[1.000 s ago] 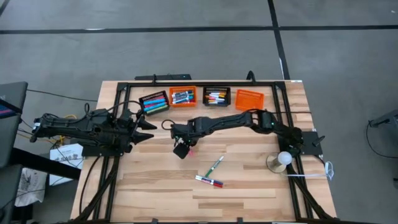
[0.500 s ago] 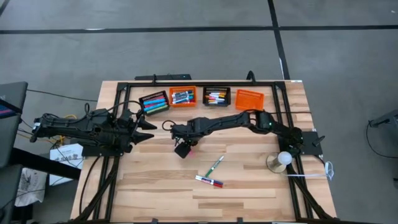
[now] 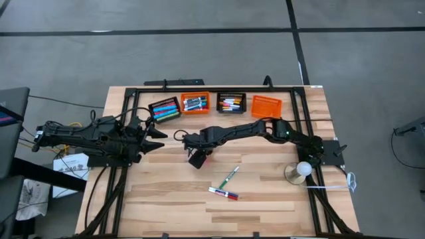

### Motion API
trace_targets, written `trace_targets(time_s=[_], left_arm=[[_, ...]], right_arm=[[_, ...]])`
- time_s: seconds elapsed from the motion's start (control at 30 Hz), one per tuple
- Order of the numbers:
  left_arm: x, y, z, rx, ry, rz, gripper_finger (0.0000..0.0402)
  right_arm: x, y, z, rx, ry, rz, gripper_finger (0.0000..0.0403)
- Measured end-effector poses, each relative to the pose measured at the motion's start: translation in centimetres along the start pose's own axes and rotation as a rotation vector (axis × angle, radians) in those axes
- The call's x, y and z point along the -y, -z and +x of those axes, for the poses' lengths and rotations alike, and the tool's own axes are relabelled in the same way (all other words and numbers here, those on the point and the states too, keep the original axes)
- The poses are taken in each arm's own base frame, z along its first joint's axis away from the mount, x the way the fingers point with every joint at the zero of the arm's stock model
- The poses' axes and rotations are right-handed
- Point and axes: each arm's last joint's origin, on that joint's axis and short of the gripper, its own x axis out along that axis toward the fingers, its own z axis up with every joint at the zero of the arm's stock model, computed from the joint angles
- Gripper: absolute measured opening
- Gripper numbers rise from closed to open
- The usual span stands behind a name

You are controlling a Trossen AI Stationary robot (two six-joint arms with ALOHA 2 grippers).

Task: Pick & Place Markers
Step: Put the pink mini highlighter pen into the black bin

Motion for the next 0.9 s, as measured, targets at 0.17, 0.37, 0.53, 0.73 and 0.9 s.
trace_targets(time_s=[0.17,0.37,0.53,0.73,0.9], left_arm=[[0.0,0.0,0.0,-0.001,0.0,0.0,0.019],[0.0,0.0,0.0,-0.001,0.0,0.0,0.019],[0.0,0.0,0.0,-0.001,0.0,0.0,0.019],[0.0,0.0,0.0,0.0,-0.001,0.0,0.019],[0.0,0.0,0.0,-0.001,-0.001,0.0,0.019]], right_arm=[[0.2,0.3,1.0,-0.037,0.03,-0.012,0.0115],[0.5,0.3,0.7,-0.028,0.078,-0.03,0.0076],[1.6,-0.1,0.5,-0.052,0.091,-0.027,0.0032],[2.7,-0.7,-0.5,-0.109,0.129,-0.053,0.0017],[3.9,-1.4,-2.1,-0.155,0.172,-0.057,0.003]])
